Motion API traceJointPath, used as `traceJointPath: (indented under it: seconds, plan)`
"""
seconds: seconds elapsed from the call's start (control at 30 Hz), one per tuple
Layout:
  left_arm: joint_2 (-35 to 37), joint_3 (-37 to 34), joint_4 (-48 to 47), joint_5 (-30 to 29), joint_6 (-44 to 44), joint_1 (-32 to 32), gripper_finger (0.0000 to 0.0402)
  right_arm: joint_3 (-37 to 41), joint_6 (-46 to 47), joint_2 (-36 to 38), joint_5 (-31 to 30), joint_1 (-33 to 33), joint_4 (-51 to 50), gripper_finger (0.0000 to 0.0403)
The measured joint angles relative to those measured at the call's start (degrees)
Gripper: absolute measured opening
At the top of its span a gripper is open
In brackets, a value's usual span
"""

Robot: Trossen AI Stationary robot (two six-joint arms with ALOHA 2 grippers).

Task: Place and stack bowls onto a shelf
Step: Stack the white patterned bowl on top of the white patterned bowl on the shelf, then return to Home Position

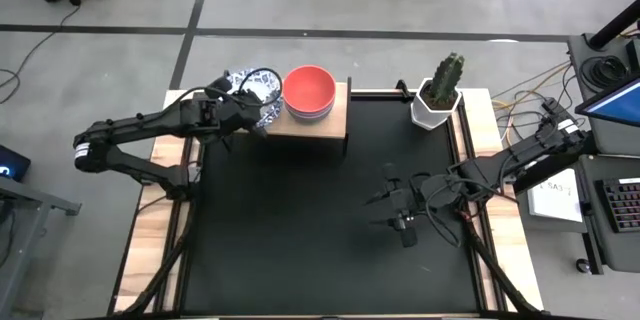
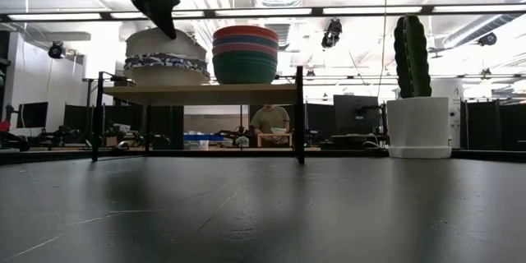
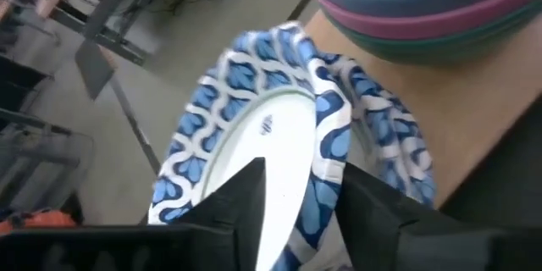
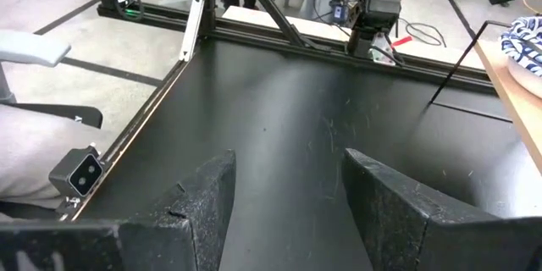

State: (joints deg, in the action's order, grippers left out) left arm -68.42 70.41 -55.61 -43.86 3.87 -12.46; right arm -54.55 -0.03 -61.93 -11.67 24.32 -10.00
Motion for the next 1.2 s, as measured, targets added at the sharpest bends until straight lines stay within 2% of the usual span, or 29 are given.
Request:
traceJointPath:
  seconds: [0.23, 0.47, 0.63, 0.8, 0.97, 1.1, 1.2]
  plan:
    - [0.34, 1.11, 0.66, 11.20, 1.22, 0.04, 0.0172, 0.25, 0.41, 0.00, -0.01, 0.00, 0.02, 0.0206]
    - [1.09, 4.97, 0.30, 12.10, 2.32, 0.72, 0.0201, 0.59, -0.18, 0.00, -0.03, 0.00, 0.15, 0.0206]
    - [4.72, 2.56, 4.68, 15.99, 6.38, 7.07, 0.0199, 4.39, -7.35, 0.06, 0.01, -0.04, 4.03, 0.0206]
    - [10.18, -7.21, 19.22, 16.35, 5.24, 20.81, 0.0193, 11.11, -11.37, 3.24, 0.57, -2.09, 11.85, 0.0206]
    - [15.99, -22.88, 39.95, 16.41, -5.76, 33.13, 0.0187, 19.50, -10.75, 9.98, 4.42, -8.02, 19.29, 0.0206]
    - [21.12, -33.70, 53.75, 16.40, -10.39, 35.32, 0.0177, 25.24, -6.93, 15.64, 5.08, -13.99, 20.11, 0.0204]
    - [25.73, -39.35, 58.48, 16.33, -11.37, 33.68, 0.0162, 29.22, -5.68, 19.72, 5.99, -16.85, 19.94, 0.0197]
